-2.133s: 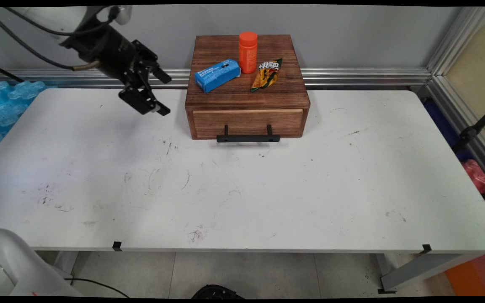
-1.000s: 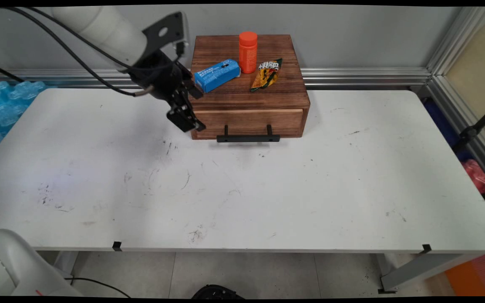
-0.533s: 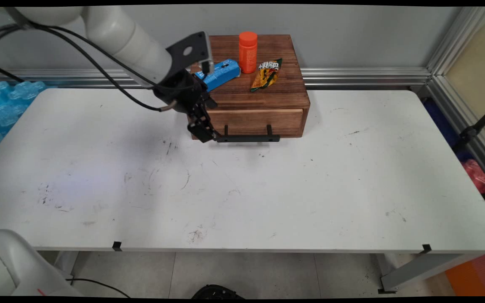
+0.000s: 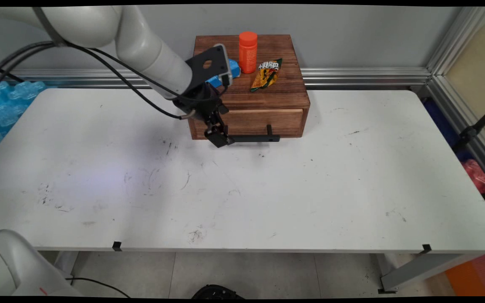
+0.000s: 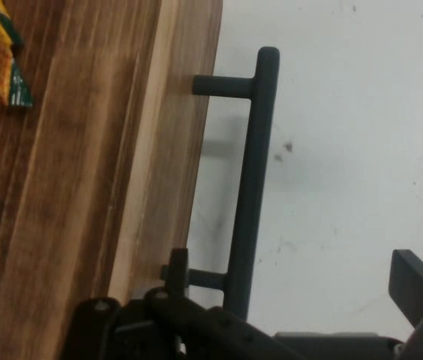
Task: Open the drawer
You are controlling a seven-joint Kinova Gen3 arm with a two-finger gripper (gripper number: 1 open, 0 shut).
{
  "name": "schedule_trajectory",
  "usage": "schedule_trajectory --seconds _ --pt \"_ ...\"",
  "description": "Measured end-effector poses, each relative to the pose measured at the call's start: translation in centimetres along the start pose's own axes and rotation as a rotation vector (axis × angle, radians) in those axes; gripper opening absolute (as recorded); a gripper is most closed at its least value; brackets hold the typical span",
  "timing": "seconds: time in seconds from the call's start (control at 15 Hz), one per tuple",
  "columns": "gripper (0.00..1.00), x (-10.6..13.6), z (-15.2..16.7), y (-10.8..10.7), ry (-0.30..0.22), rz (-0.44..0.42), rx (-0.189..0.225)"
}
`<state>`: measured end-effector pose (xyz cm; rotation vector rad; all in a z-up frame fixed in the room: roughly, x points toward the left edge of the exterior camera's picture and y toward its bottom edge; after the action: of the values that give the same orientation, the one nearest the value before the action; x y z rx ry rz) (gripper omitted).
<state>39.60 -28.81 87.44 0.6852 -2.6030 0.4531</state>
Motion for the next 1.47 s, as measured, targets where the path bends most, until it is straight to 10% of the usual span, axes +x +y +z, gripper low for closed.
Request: schedule_trajectory --seconds 1.47 --pt "1.0 0.7 7.1 0.3 -0.03 -0.006 0.012"
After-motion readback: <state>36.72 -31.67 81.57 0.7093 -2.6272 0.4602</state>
